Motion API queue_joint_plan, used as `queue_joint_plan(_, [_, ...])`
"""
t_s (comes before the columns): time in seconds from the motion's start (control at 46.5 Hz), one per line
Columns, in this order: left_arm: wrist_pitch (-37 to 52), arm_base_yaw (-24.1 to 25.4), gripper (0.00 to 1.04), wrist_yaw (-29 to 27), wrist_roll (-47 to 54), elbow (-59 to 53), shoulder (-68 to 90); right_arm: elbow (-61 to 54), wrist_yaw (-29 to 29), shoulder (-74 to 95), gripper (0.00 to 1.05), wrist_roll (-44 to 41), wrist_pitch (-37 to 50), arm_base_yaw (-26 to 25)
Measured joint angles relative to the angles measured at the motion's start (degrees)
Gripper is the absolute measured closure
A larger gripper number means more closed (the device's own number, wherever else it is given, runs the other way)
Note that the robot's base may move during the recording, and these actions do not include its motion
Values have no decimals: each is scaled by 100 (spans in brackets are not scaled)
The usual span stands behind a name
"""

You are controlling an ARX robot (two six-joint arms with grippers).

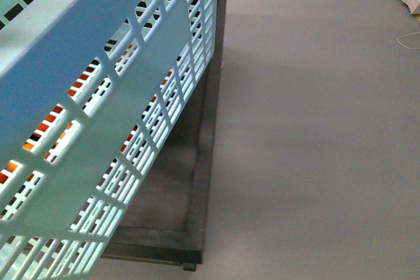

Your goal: Pick lemon and mango into basket

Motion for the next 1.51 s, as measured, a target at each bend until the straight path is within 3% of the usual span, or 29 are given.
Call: queue_joint_plan(1.506, [-7, 2, 98, 4, 2, -7, -7, 0, 0, -2, 9, 0, -2, 0])
